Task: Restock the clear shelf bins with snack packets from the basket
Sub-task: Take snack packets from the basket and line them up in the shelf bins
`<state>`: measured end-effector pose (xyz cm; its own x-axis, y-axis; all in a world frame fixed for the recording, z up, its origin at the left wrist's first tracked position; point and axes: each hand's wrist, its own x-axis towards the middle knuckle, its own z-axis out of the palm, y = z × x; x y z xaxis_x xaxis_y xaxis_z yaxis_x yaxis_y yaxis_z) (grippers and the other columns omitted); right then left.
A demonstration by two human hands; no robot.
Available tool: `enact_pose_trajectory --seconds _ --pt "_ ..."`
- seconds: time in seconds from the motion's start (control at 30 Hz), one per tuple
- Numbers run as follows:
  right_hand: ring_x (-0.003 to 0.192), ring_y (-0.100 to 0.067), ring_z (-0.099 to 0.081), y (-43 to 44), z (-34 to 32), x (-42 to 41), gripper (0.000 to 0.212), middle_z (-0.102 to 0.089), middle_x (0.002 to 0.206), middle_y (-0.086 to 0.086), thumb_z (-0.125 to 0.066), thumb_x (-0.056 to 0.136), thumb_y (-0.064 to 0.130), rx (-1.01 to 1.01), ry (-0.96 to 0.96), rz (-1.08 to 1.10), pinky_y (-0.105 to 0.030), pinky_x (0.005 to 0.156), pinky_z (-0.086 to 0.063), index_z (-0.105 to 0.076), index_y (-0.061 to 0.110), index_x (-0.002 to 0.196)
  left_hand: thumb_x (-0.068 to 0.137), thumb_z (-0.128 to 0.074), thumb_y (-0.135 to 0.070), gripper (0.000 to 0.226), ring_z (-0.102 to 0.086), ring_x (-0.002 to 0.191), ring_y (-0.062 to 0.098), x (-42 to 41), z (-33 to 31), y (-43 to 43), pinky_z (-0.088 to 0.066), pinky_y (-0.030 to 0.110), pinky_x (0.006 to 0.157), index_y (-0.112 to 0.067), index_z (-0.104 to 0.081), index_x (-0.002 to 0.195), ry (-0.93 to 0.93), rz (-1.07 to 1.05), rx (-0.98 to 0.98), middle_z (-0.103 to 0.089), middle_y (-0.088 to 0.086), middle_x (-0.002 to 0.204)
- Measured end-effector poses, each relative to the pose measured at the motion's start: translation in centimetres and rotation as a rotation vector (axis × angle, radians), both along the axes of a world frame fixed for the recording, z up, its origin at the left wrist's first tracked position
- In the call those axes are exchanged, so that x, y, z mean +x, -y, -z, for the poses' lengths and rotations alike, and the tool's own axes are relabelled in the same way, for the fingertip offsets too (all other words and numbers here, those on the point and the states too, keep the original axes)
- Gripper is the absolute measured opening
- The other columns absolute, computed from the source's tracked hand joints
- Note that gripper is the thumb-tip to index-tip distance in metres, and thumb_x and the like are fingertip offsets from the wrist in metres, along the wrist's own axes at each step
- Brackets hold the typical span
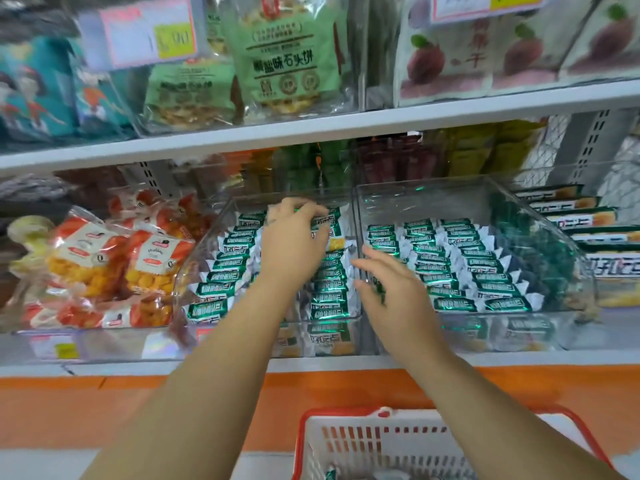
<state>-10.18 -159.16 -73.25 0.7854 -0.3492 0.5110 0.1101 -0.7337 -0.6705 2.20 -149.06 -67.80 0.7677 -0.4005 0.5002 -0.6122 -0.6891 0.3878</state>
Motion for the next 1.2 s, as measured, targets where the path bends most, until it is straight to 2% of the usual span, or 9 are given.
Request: enact_pose_trajectory --seconds 0.13,0.3,0.43,0.6,0.67,0.7,0.77,0.93,1.2 --pt "0.1 -0.02 -0.057 -1.8 0.4 -3.1 0.023 -0.065 0.105 -0.002 -0.052 0.087 0.016 -0.125 0.17 0.031 -0.027 0.086 -0.044 -0.069 0.012 0.102 0.089 -0.05 -0.018 0.022 -0.052 0.108 0.025 -9.2 3.3 -2.6 -0.034 0.024 0.088 -0.014 -0.066 0.103 0.101 0.089 -0.364 -0.059 0.005 0.108" --pt "0.085 -0.019 -0.058 -3.1 6.2 -9.9 0.018 -0.063 0.094 -0.004 -0.052 0.091 0.014 -0.001 0.01 0.095 -0.032 0.074 -0.048 -0.066 0.01 0.101 0.086 -0.044 -0.016 0.026 -0.056 0.096 0.027 -17.1 10.5 -4.0 -0.046 0.038 0.078 -0.012 -0.064 0.101 -0.011 0.05 -0.374 -0.06 0.007 0.101" --pt "0.097 -0.018 -0.059 -1.8 13.9 -15.5 0.023 -0.064 0.108 -0.003 -0.051 0.096 0.017 0.012 -0.413 0.1 -0.029 0.085 -0.047 -0.064 0.012 0.113 0.09 -0.051 -0.01 0.026 -0.055 0.103 0.028 -21.5 17.9 -5.6 -0.047 0.043 0.085 -0.017 -0.063 0.112 -0.343 -0.047 -0.217 -0.059 0.004 0.117" --pt "0.112 -0.023 -0.057 2.7 20.9 -18.7 0.038 -0.056 0.13 -0.006 -0.052 0.094 0.019 0.001 -1.044 0.061 -0.026 0.085 -0.045 -0.052 0.016 0.132 0.093 -0.049 -0.024 0.055 -0.03 0.137 0.03 -23.4 26.3 -5.5 -0.032 0.046 0.111 -0.024 -0.032 0.145 -0.924 0.016 0.358 -0.025 0.006 0.153" --pt "0.106 -0.023 -0.058 3.9 23.3 -20.1 0.045 -0.055 0.131 -0.008 -0.056 0.092 0.02 -0.058 -1.313 0.032 -0.024 0.066 -0.046 -0.047 0.019 0.137 0.094 -0.047 -0.032 0.059 -0.021 0.141 0.031 -23.6 28.9 -5.4 -0.026 0.049 0.114 -0.024 -0.024 0.148 -1.036 0.068 0.484 -0.014 0.007 0.157" --pt "0.107 -0.024 -0.058 4.3 24.0 -20.7 0.048 -0.055 0.13 -0.009 -0.06 0.09 0.022 -0.095 -1.415 0.021 -0.024 0.066 -0.047 -0.046 0.018 0.136 0.094 -0.045 -0.037 0.059 -0.014 0.144 0.032 -23.8 30.0 -5.4 -0.021 0.05 0.116 -0.024 -0.024 0.148 -1.051 0.073 0.51 -0.009 0.008 0.158" --pt "0.114 -0.024 -0.055 4.9 25.4 -21.6 0.052 -0.053 0.131 -0.01 -0.065 0.087 0.026 -0.1 -1.575 0.022 -0.029 0.084 -0.049 -0.045 0.013 0.133 0.097 -0.039 -0.039 0.055 -0.002 0.146 0.032 -24.3 31.4 -5.4 -0.014 0.05 0.117 -0.024 -0.026 0.148 -1.045 0.07 0.555 0.0 0.01 0.159" --pt "0.111 -0.026 -0.055 4.8 28.7 -22.8 0.037 -0.056 0.125 -0.009 -0.057 0.089 0.016 -0.202 -1.718 -0.047 -0.032 0.088 -0.048 -0.05 0.009 0.125 0.095 -0.042 -0.02 0.06 -0.012 0.145 0.033 -25.2 32.2 -4.4 -0.025 0.05 0.114 -0.03 -0.017 0.149 -1.083 -0.003 0.64 0.012 0.003 0.159" --pt "0.101 -0.024 -0.06 3.7 28.2 -21.7 0.022 -0.06 0.113 -0.011 -0.047 0.092 0.008 -0.397 -1.666 0.059 -0.031 0.082 -0.048 -0.061 0.007 0.109 0.096 -0.04 -0.021 0.059 -0.019 0.142 0.035 -24.9 32.3 -4.2 -0.028 0.051 0.112 -0.029 -0.015 0.149 -1.098 -0.012 0.686 0.012 0.002 0.159"
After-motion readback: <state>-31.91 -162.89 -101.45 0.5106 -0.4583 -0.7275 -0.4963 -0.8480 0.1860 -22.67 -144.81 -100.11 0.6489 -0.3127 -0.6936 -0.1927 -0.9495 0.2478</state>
